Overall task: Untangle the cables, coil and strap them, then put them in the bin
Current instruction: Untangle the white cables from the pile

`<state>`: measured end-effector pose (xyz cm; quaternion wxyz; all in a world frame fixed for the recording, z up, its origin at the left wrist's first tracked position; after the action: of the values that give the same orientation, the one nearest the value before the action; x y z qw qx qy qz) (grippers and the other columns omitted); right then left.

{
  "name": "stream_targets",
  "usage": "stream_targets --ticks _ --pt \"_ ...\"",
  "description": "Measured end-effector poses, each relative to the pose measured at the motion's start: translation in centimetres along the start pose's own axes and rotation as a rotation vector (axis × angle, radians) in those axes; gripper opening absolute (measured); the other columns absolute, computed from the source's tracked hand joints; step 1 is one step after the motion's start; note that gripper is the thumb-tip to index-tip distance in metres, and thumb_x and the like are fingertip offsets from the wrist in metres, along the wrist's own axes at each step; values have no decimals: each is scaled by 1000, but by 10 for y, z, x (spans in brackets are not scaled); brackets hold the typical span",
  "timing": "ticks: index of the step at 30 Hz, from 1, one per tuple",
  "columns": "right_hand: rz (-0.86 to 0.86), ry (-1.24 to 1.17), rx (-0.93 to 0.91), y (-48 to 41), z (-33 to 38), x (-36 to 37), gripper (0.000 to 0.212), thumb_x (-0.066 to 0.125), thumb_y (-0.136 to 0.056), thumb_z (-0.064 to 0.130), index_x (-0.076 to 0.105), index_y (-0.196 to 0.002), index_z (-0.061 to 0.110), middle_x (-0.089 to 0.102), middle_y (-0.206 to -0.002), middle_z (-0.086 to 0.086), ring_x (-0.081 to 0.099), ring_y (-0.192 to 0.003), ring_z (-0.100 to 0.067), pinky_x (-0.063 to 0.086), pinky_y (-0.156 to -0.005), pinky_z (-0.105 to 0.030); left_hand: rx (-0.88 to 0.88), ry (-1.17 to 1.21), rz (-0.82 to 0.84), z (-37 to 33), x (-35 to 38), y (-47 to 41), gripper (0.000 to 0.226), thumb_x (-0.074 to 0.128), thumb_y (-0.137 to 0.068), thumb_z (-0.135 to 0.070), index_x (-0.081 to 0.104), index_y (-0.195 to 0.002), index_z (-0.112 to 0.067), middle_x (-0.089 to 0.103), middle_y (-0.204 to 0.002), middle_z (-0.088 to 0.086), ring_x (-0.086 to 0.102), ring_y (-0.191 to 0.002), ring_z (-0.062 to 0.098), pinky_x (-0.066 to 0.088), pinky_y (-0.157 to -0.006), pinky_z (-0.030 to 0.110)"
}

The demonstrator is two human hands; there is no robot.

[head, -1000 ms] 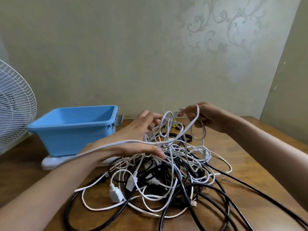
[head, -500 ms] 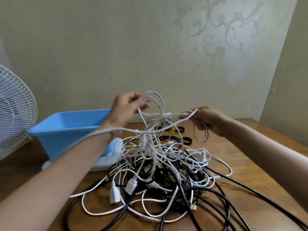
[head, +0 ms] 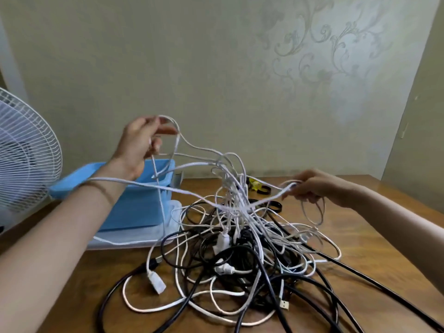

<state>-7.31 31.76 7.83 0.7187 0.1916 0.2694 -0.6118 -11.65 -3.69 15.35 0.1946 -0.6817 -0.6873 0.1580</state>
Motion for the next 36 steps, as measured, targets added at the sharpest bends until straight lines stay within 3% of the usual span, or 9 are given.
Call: stream_targets --ticks 3,7,10,13,18,21,29,32,36 --pt "150 13 -55 1 5 6 23 67 -85 10 71 -108 5 58 -63 2 46 -56 -9 36 -49 -15 163 -520 77 -12 17 5 12 40 -100 -14 52 -99 -17 68 -63 -3 49 -37 10 39 -42 20" --pt "449 105 9 10 21 1 61 75 -71 21 56 -129 23 68 -108 3 64 -91 -16 52 -75 -25 537 -1258 15 -17 22 12 20 48 -97 -15 68 -95 -13 60 -103 9 57 -94 33 46 -75 41" --pt "177 241 -92 12 57 -11 58 72 -68 17 54 -120 37 57 -131 3 58 -112 -20 52 -76 -17 697 -1108 18 -19 27 17 22 50 -95 -11 68 -84 -6 63 -86 10 60 -84 28 49 -74 39" --pt "-188 83 -369 11 112 -2 34 63 -87 3 61 -115 23 65 -119 -3 62 -102 -23 51 -73 -22 259 -449 55 -25 36 12 30 39 -102 -15 53 -76 -12 58 -49 -5 48 -41 4 39 -46 18" --pt "97 180 -365 -1 160 70 16 60 -92 20 69 -99 8 66 -78 2 56 -58 2 41 -51 -8 170 228 301 -51 50 19 24 30 -103 -23 49 -89 -15 74 -86 3 45 -41 6 28 -36 15" --pt "11 27 -372 -13 156 62 7 65 -87 10 71 -83 11 58 -59 4 45 -46 0 35 -46 -12 181 274 336 -49 43 18 23 30 -102 -25 49 -91 -19 71 -109 6 48 -46 5 28 -37 14" --pt "-897 -56 -532 -2 172 -36 7 73 -81 14 74 -87 13 52 -37 15 45 -33 -2 32 -40 -11 264 -273 173 -3 25 23 26 48 -98 -12 59 -74 -14 60 -49 -5 29 -37 3 25 -40 13" --pt "-914 -357 -431 1 169 -60 15 74 -81 24 68 -80 11 57 -40 1 50 -33 -11 34 -34 -18 256 -276 109 7 17 21 27 47 -98 -12 60 -74 -14 51 -42 -6 31 -38 2 26 -42 13" --pt "-486 -865 -89 -1 138 -56 56 49 -91 55 63 -91 1 70 -70 -19 72 -64 -25 56 -53 -28 153 -216 42 21 4 18 29 46 -99 -16 59 -73 -12 53 -42 -6 36 -40 1 29 -43 12"
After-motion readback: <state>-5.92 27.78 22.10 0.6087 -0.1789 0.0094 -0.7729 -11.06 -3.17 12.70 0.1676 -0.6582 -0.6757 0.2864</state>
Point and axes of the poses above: each hand's wrist, its own y-axis away from the middle knuckle, its own x-axis out of the palm, z = x × y, the point moved 3 cm from there along -y, towards the middle knuckle
